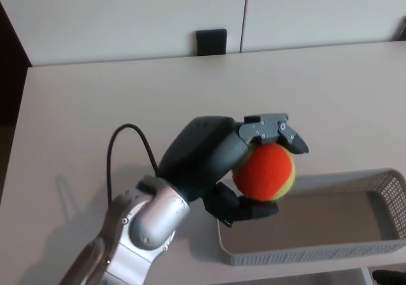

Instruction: The robot walk towards a table in front and uses its left hand to pickup a tennis ball on the left side and put it in a container on the right hand side

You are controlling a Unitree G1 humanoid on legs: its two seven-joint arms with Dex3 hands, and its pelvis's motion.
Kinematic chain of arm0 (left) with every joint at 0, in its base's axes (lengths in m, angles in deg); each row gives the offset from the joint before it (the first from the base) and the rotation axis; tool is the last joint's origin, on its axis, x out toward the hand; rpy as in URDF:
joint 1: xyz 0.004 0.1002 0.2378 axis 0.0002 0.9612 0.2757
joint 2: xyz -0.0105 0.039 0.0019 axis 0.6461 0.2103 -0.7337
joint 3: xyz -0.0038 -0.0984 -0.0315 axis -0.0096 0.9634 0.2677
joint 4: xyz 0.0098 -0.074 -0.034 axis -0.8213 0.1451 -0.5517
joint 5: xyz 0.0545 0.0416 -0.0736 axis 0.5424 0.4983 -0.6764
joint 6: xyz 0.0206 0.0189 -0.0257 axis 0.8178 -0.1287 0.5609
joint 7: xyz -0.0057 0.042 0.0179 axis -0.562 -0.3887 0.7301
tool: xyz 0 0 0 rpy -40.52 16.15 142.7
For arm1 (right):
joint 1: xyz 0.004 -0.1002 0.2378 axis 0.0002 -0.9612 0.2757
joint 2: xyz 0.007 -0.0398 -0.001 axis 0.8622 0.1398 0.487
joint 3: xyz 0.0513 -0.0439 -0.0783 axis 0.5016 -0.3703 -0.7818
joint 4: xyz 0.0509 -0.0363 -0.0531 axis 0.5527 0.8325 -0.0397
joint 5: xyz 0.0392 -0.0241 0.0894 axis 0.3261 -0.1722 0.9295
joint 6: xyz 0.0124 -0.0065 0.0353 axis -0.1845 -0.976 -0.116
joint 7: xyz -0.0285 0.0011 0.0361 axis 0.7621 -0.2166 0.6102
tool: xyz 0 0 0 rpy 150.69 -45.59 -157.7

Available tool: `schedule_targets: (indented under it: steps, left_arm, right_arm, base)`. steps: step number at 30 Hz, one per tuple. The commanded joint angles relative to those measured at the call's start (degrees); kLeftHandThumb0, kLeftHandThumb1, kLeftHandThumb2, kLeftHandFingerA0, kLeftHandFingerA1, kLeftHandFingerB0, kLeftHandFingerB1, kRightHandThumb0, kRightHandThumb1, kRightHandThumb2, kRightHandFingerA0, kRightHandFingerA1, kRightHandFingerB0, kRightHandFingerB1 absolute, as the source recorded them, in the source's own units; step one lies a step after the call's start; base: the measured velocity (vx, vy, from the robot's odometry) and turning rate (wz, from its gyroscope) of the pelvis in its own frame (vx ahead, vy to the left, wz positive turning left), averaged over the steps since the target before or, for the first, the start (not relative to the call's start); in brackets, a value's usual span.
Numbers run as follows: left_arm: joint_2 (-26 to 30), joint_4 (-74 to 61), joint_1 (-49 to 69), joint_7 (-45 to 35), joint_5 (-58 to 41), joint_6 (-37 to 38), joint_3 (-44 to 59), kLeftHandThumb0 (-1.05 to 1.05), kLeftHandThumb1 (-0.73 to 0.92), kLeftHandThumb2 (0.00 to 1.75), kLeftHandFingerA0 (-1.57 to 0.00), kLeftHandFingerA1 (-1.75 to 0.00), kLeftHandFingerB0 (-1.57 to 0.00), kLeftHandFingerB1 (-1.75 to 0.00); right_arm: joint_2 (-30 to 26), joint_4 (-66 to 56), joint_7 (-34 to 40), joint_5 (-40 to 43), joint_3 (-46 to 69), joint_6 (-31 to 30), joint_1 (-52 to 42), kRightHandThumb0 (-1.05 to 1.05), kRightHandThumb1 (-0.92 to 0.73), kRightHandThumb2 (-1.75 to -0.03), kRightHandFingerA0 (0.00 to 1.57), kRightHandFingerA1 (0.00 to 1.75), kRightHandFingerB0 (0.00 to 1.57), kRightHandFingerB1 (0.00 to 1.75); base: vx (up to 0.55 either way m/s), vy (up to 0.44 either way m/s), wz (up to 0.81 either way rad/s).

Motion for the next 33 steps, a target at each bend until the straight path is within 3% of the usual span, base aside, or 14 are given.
schedule_targets:
  steps: [1,4,5,6,8,9,10,11,12,13,14,15,33]
  left_arm:
    - [0.82,0.81,1.03,-0.21,2.59,-1.8,-1.11,-0.45,0.47,0.94,-1.14,-1.44,-1.04,-0.89]
    - [1.16,0.85,1.52,-0.02,3.4,-1.92,-1.53,-0.44,0.47,0.95,-1.14,-1.45,-1.04,-0.87]
    - [1.2,0.99,1.6,0.46,4.03,-2.04,-1.58,-0.44,0.46,0.9,-1.14,-1.48,-1.01,-0.69]
    - [1.26,1.12,1.8,0.96,4.9,-2.46,-1.58,-0.45,0.52,0.77,-1.24,-1.16,-0.9,-0.53]
    - [1.19,0.98,1.94,0.62,4.85,-2.84,-1.45,-0.45,0.52,0.77,-1.24,-1.16,-0.9,-0.53]
    - [1.79,0.83,1.4,-0.55,5.54,-3.7,-1.43,-0.57,0.58,0.59,-1.0,-0.65,-0.59,-0.38]
    - [2.49,0.69,0.77,-1.88,5.75,-4.23,-1.37,-0.78,0.49,0.86,-0.65,-0.56,-0.37,-0.46]
    - [3.27,0.52,0.06,-3.41,5.95,-4.81,-1.3,-0.78,0.49,0.86,-0.65,-0.56,-0.37,-0.46]
    - [5.0,0.37,-1.18,-7.17,5.93,-5.96,-1.62,-0.84,0.43,0.81,-0.3,-0.46,-0.17,-0.43]
    - [5.76,0.27,-1.7,-8.67,5.85,-6.52,-1.82,-0.84,0.43,0.81,-0.3,-0.46,-0.17,-0.43]
    - [6.48,-0.59,-1.41,-10.36,6.05,-7.64,-2.41,-0.95,0.41,0.73,-0.13,-0.44,-0.17,-0.43]
    - [7.13,-0.95,-1.52,-11.54,6.21,-8.25,-2.83,-0.4,0.0,0.77,0.0,-0.54,0.0,-0.5]
    - [12.11,-7.75,-1.31,-20.52,3.51,-11.56,-1.67,-0.4,-0.06,0.75,0.0,-0.53,-0.03,-0.52]
  right_arm:
    - [-1.21,-0.05,-0.42,-0.72,-0.1,1.44,-0.4,-0.27,-0.61,-0.58,0.51,0.5,0.41,0.41]
    - [-1.31,0.03,-0.37,-0.91,-0.12,1.46,-0.58,-0.27,-0.61,-0.58,0.51,0.49,0.41,0.41]
    - [-1.4,-0.1,-0.5,-0.98,-0.17,1.52,-0.63,-0.28,-0.61,-0.58,0.49,0.49,0.41,0.41]
    - [-1.53,-0.18,-0.77,-1.06,-0.22,1.72,-0.62,-0.28,-0.61,-0.58,0.49,0.49,0.41,0.42]
    - [-1.52,-0.01,-0.88,-1.02,-0.17,1.9,-0.51,-0.28,-0.61,-0.58,0.49,0.49,0.41,0.42]
    - [-1.46,0.29,-0.84,-1.08,-0.23,1.49,0.11,-0.28,-0.6,-0.58,0.5,0.49,0.42,0.42]
    - [-1.31,0.49,-0.68,-1.19,-0.34,1.32,0.66,-0.28,-0.6,-0.58,0.51,0.5,0.42,0.42]
    - [-1.12,0.73,-0.49,-1.32,-0.46,1.18,1.27,-0.28,-0.6,-0.58,0.51,0.5,0.42,0.42]
    - [-1.02,0.93,-0.23,-1.57,-0.69,0.35,2.0,-0.28,-0.61,-0.58,0.51,0.48,0.42,0.41]
    - [-0.98,1.03,-0.13,-1.67,-0.78,0.02,2.28,-0.28,-0.61,-0.58,0.51,0.48,0.42,0.41]
    - [-1.05,0.53,-0.25,-1.75,-0.86,0.08,1.54,-0.28,-0.61,-0.58,0.51,0.48,0.42,0.4]
    - [-1.17,0.38,-0.47,-1.7,-0.85,0.12,1.42,-0.28,-0.62,-0.58,0.49,0.47,0.41,0.41]
    - [-1.53,0.27,-1.08,-1.8,-1.78,0.43,2.23,-0.32,-0.59,-0.57,0.51,0.49,0.4,0.4]
  base:
    - [-0.09,-0.028,0.01]
    - [-0.09,-0.03,0.02]
    - [0.0,0.0,0.0]
    - [0.0,0.0,0.0]
    - [0.0,0.0,0.0]
    - [0.0,0.0,0.0]
    - [0.0,0.0,0.0]
    - [0.0,0.0,0.0]
    - [0.0,0.0,0.0]
    - [0.0,0.0,0.0]
    - [0.0,0.0,0.0]
    - [0.0,0.0,0.0]
    - [0.0,0.0,0.0]
